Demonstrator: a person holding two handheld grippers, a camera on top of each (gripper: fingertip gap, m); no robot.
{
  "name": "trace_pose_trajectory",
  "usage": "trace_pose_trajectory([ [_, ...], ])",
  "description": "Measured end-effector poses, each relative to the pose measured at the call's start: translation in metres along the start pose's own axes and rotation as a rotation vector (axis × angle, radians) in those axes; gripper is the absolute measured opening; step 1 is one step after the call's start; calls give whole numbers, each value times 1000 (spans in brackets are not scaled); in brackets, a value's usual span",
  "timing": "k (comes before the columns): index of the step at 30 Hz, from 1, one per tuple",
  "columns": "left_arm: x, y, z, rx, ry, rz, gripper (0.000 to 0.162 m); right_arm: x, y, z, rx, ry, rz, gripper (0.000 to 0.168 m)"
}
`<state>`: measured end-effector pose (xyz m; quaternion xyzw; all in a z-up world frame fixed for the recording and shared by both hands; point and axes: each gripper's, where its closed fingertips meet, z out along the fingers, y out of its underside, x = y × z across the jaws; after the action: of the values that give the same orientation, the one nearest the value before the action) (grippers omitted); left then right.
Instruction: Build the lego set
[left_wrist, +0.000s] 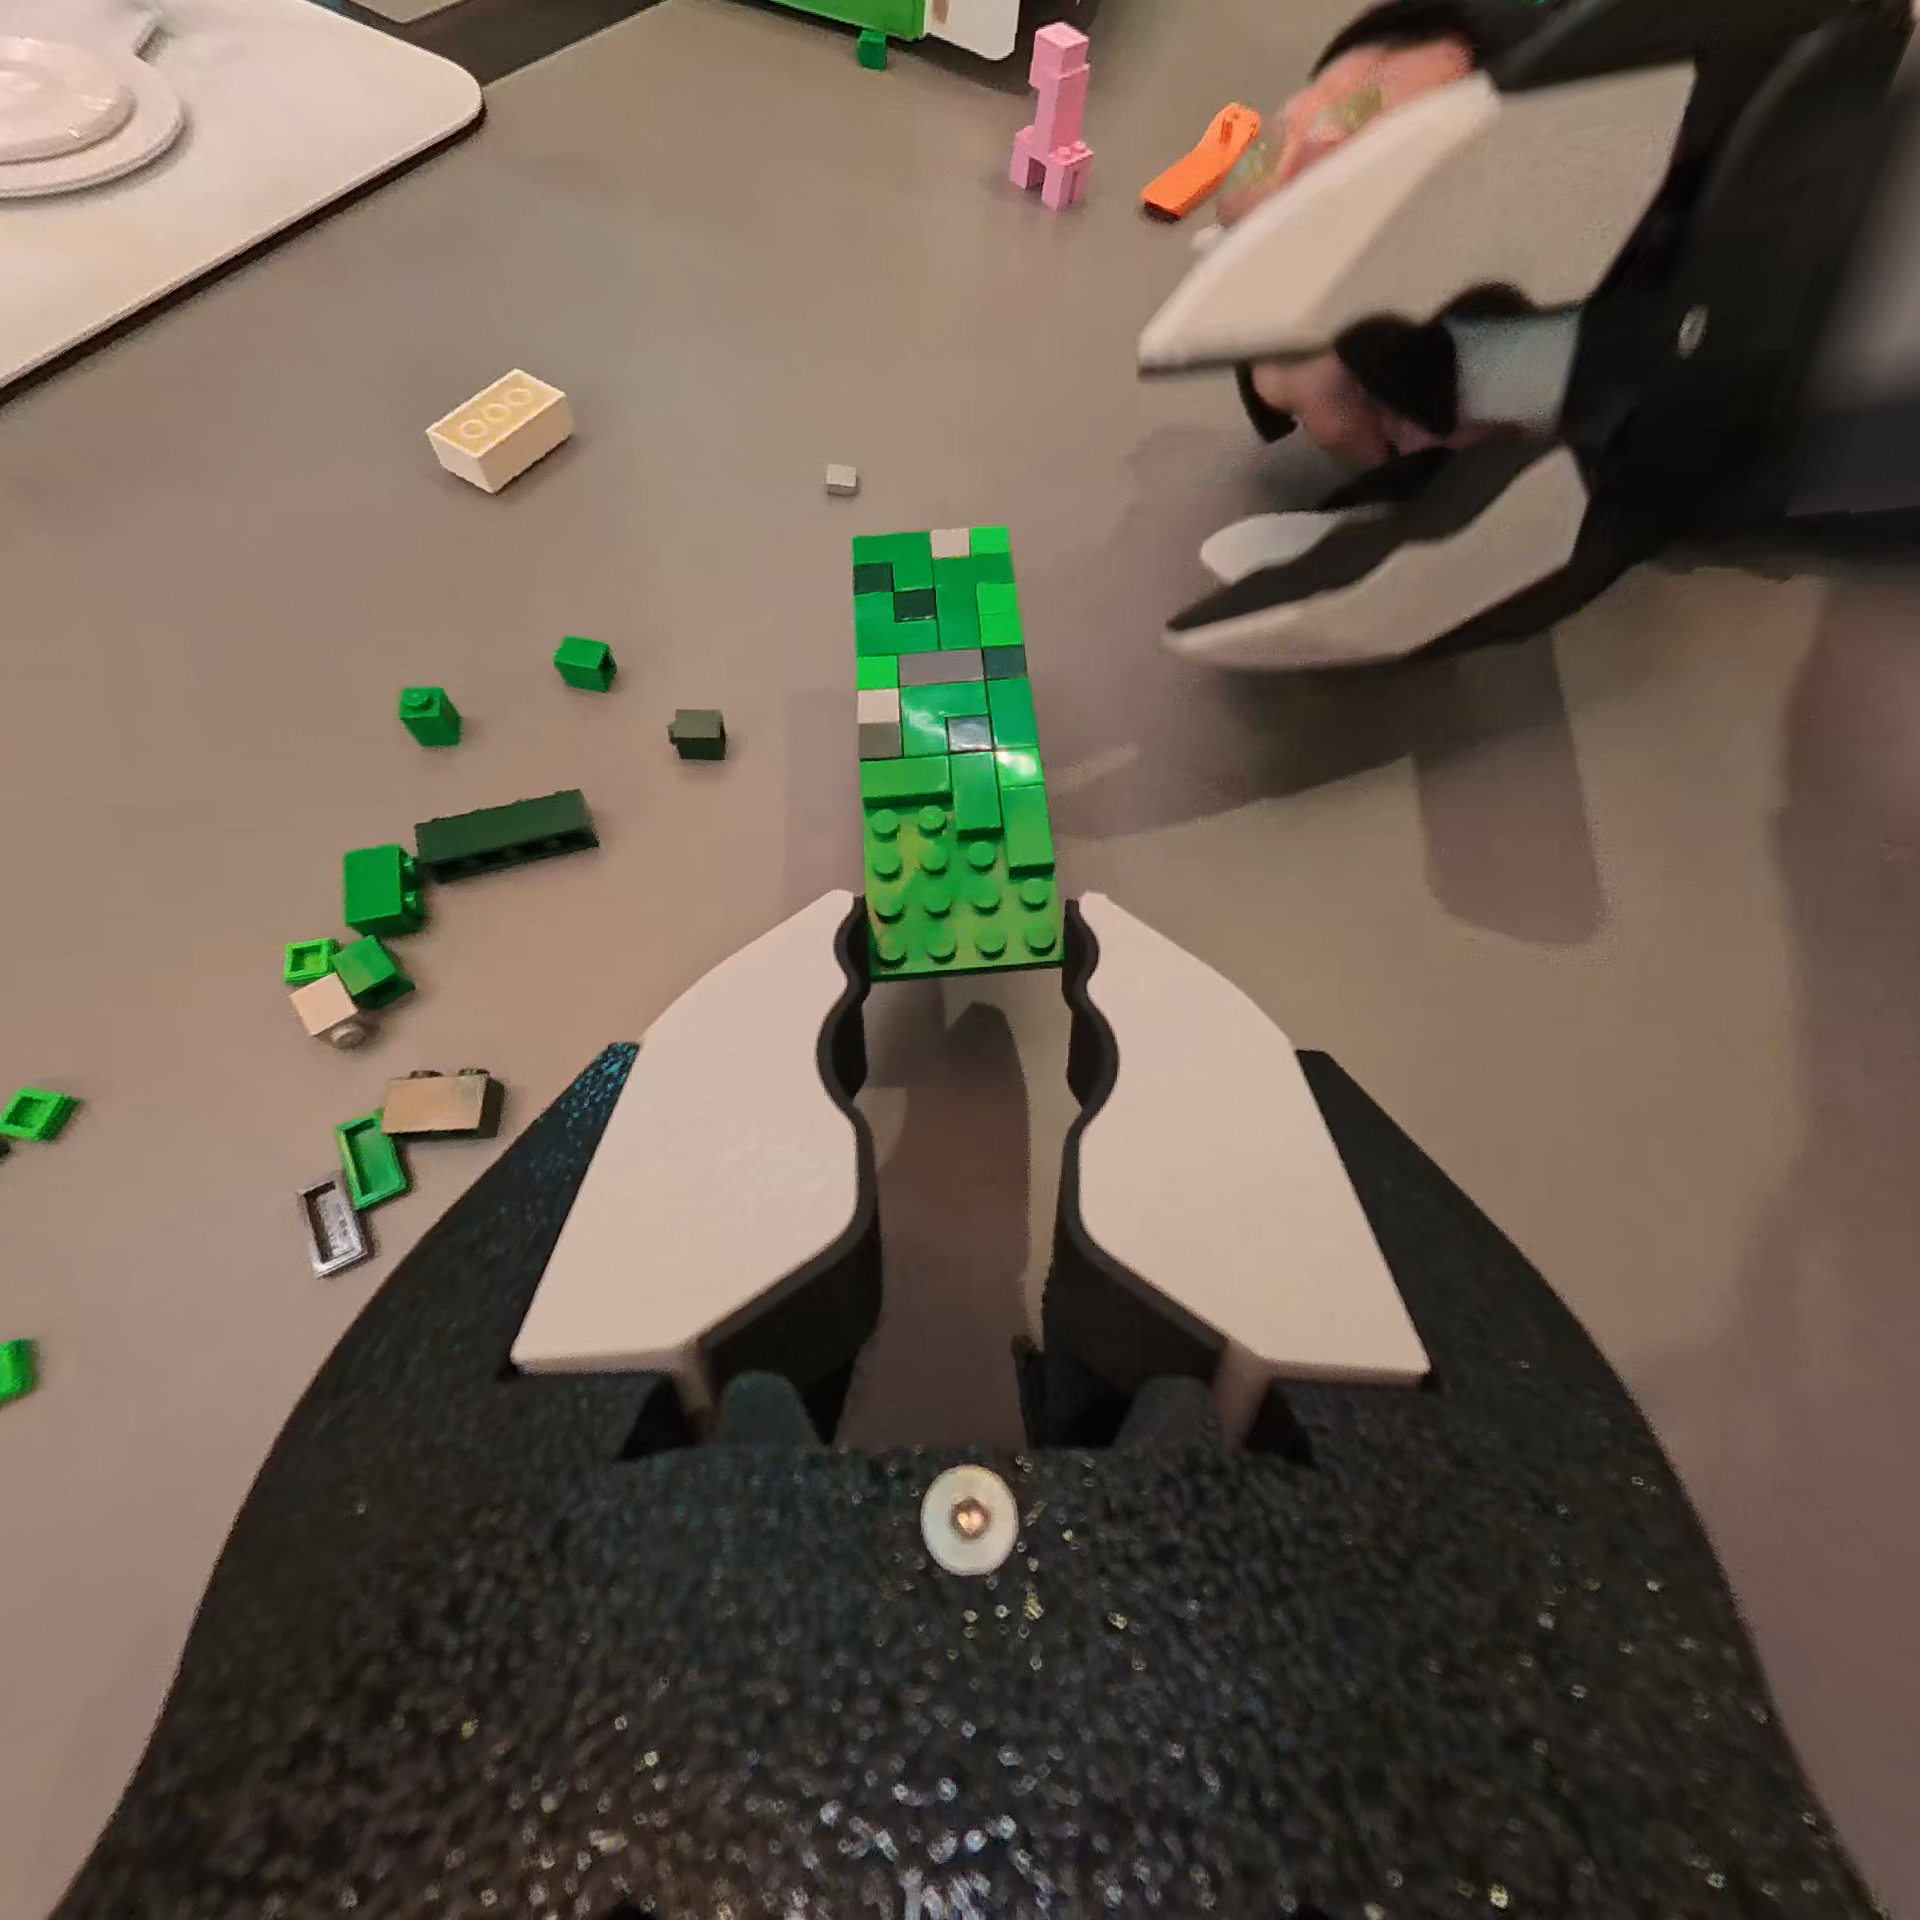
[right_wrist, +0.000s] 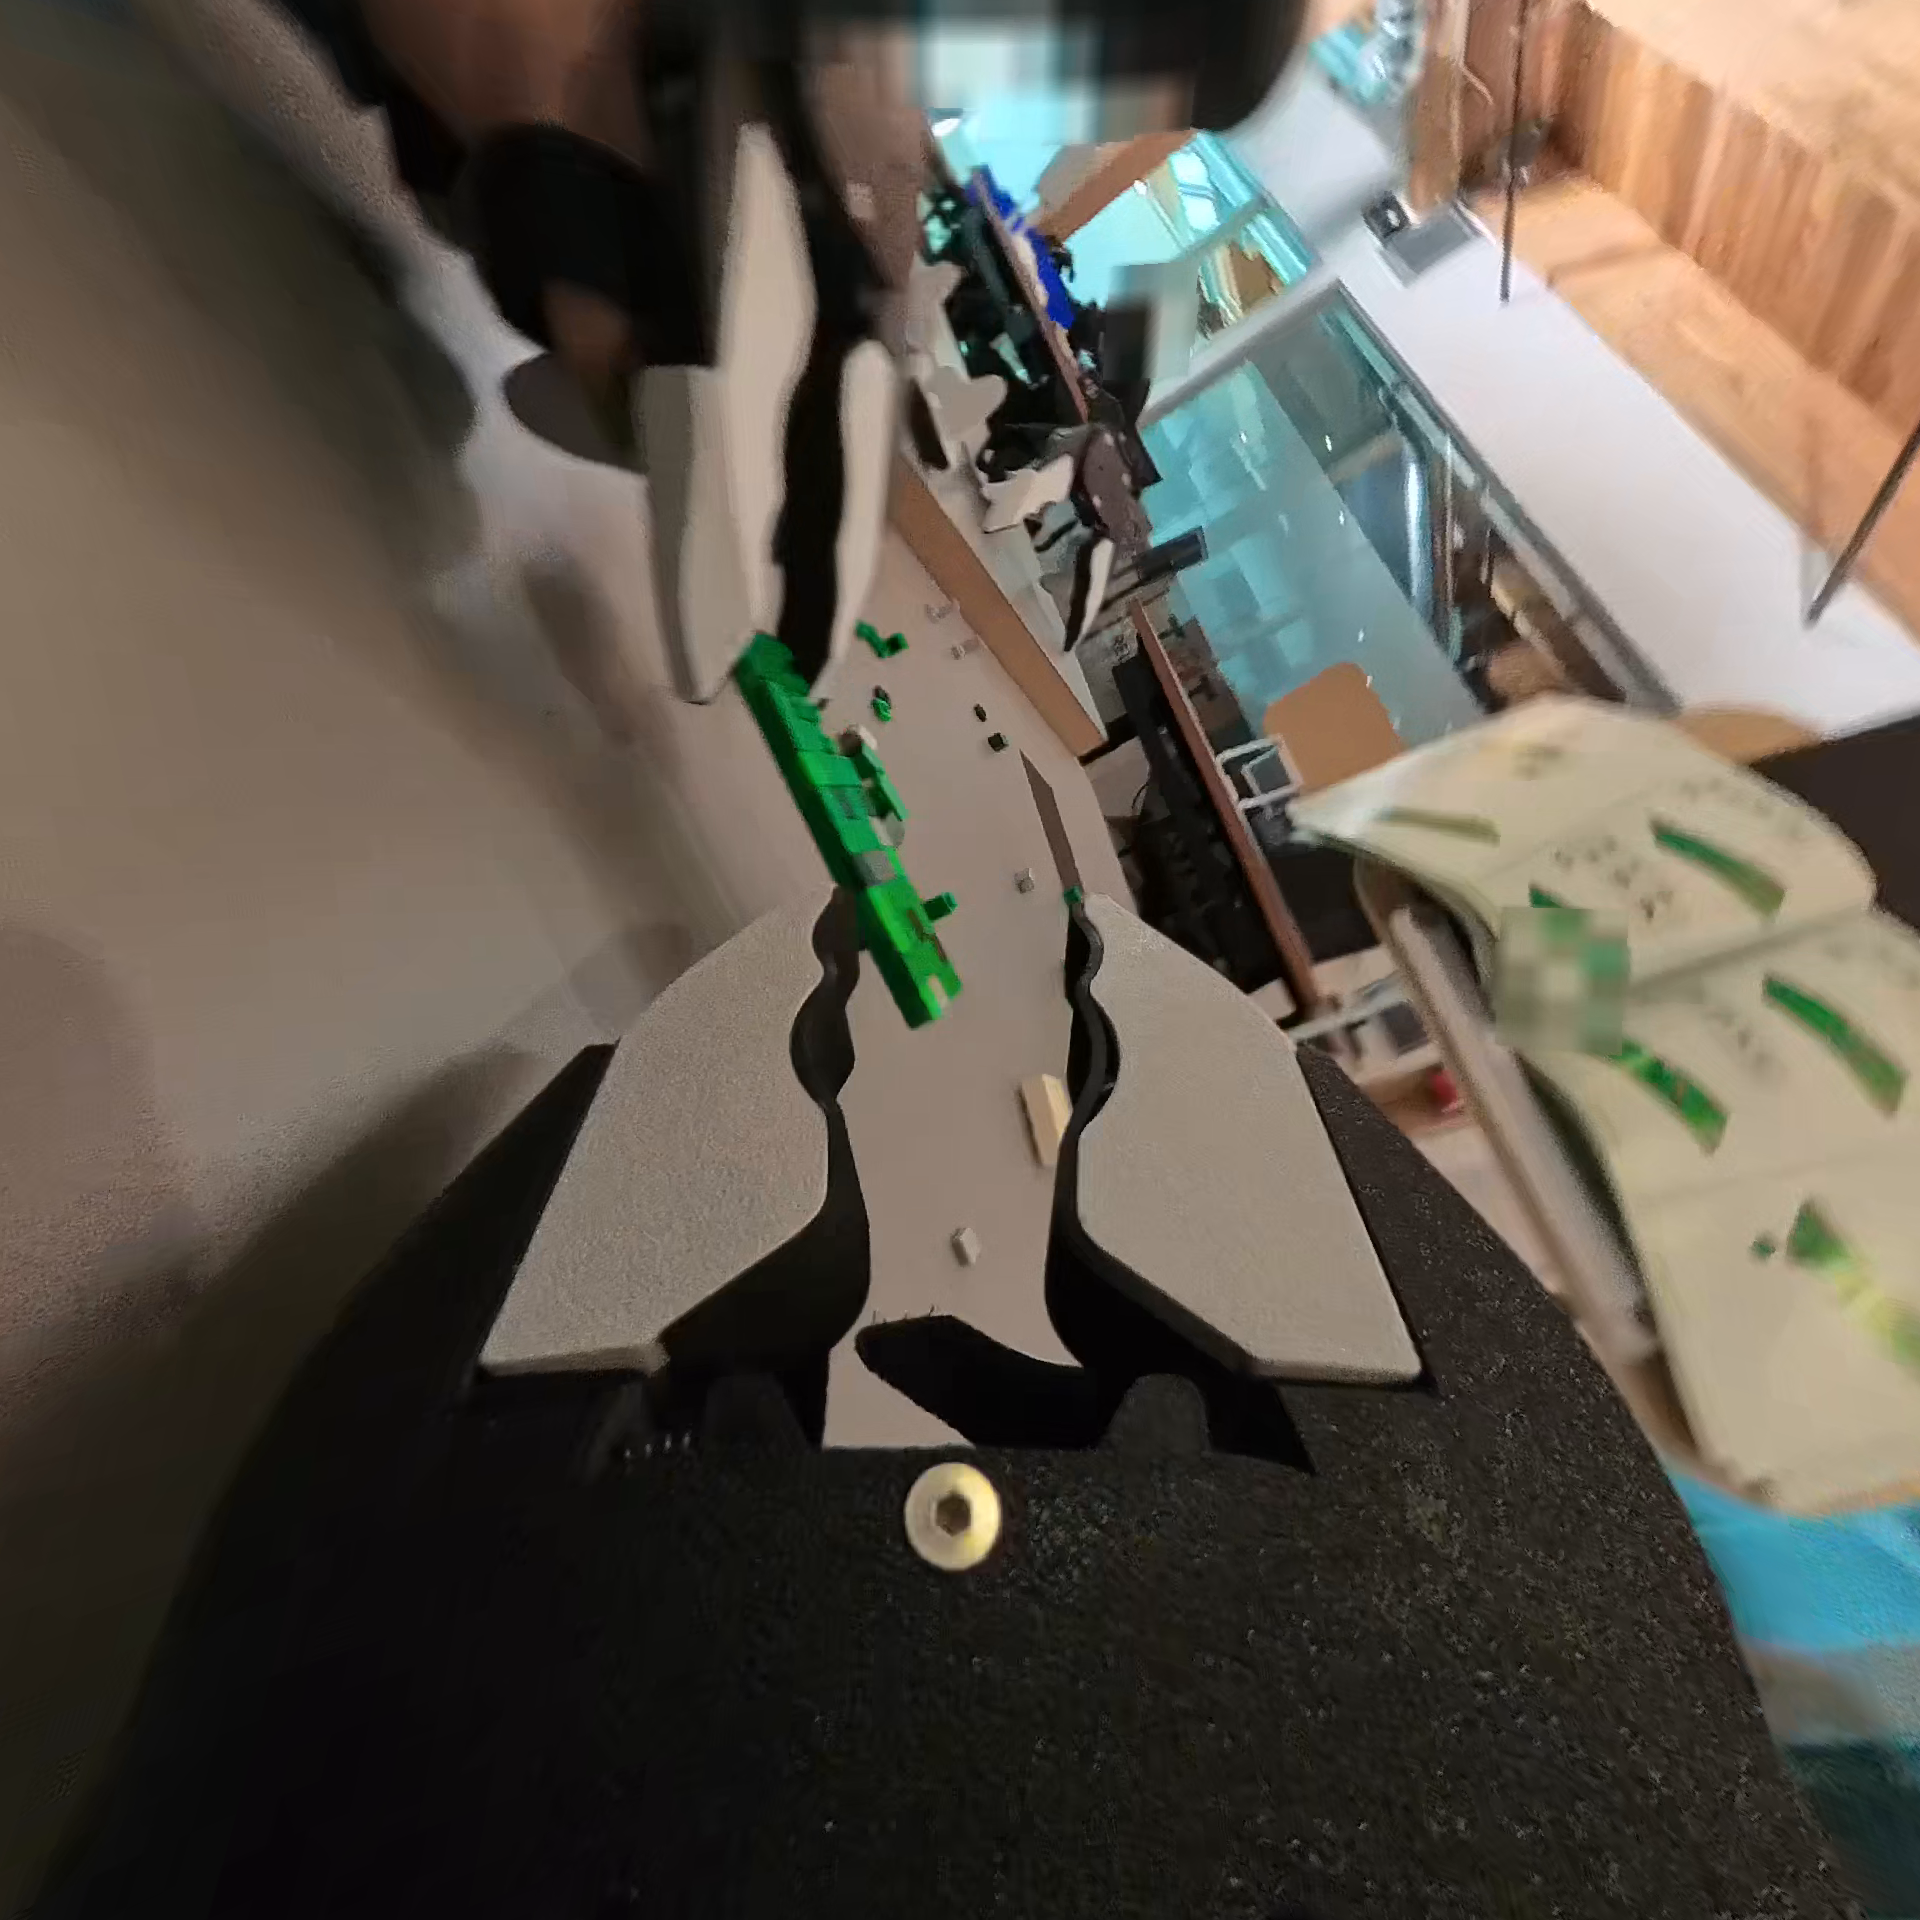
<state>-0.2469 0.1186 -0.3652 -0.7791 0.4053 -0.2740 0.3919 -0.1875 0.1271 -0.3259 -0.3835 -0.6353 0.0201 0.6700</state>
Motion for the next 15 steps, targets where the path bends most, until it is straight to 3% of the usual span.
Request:
trace_pose_trajectory([
  [7, -1, 10, 3, -48, -7, 54, 35, 49, 32, -7, 19, 113, 496, 35],
  [15, 3, 16, 6, -82, 8, 85, 35, 70, 52, -15, 31, 195, 712, 29],
])
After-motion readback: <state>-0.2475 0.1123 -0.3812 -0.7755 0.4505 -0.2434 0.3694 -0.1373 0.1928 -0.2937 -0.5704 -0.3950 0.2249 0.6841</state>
